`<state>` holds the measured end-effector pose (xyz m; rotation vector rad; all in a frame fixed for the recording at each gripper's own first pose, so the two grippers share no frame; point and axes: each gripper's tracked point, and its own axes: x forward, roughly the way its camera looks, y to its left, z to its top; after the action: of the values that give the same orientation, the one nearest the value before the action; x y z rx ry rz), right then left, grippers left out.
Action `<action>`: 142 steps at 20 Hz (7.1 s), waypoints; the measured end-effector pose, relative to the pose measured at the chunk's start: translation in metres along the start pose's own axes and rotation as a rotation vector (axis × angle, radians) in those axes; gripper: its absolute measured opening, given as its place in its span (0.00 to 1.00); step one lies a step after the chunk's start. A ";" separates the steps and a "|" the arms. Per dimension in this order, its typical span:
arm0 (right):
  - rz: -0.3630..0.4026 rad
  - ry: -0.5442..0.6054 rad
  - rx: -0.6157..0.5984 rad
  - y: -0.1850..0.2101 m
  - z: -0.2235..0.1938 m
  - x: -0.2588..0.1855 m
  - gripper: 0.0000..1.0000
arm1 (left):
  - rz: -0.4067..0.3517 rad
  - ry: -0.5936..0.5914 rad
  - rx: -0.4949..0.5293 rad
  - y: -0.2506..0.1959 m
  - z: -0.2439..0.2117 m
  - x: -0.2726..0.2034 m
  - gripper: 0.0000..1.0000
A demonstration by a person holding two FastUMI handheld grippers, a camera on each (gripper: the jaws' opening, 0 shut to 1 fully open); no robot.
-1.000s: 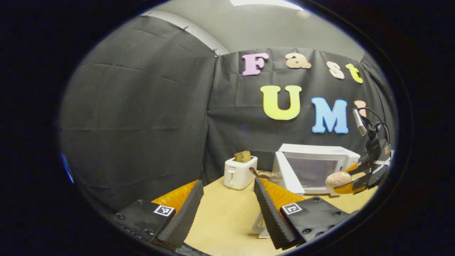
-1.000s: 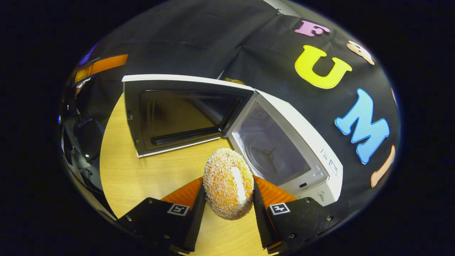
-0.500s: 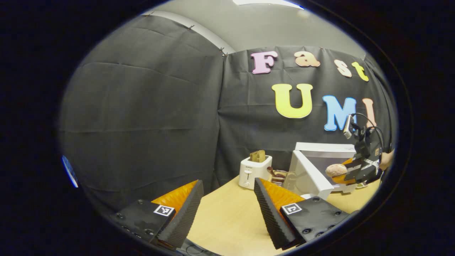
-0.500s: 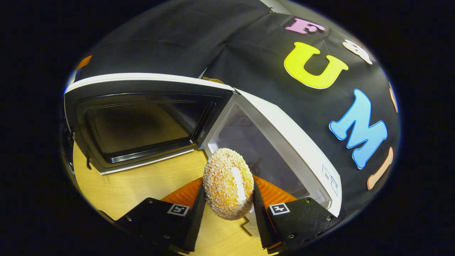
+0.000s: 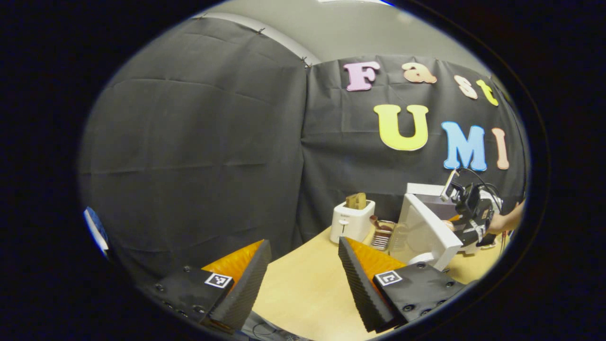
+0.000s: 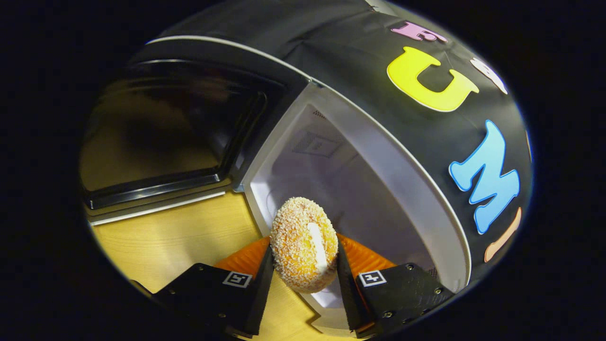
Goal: Open the microwave oven with the left hand, put the food in, and close the microwave oven.
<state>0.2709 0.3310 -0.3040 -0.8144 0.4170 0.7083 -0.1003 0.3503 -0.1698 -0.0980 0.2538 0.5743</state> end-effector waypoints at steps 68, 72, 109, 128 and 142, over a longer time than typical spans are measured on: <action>-0.528 -0.095 0.753 -0.133 -0.180 -0.382 0.97 | -0.854 0.113 0.260 -0.423 -0.061 -0.004 0.08; -0.568 -0.080 0.774 -0.135 -0.199 -0.400 0.97 | -0.883 0.103 0.271 -0.451 -0.060 0.002 0.07; -0.622 -0.064 0.816 -0.123 -0.257 -0.455 0.97 | -0.786 0.085 0.183 -0.567 -0.033 0.067 0.08; -0.544 -0.317 0.720 -0.103 -0.178 -0.453 0.97 | -0.740 -0.165 0.117 -0.450 0.088 -0.101 0.07; -0.580 -0.382 0.799 -0.060 -0.124 -0.478 0.97 | -0.697 -0.141 0.047 -0.336 0.079 -0.154 0.99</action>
<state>-0.0284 0.0108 -0.0699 -0.0128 0.0773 0.1047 -0.0242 0.0013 -0.0460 -0.0925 0.0829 -0.1182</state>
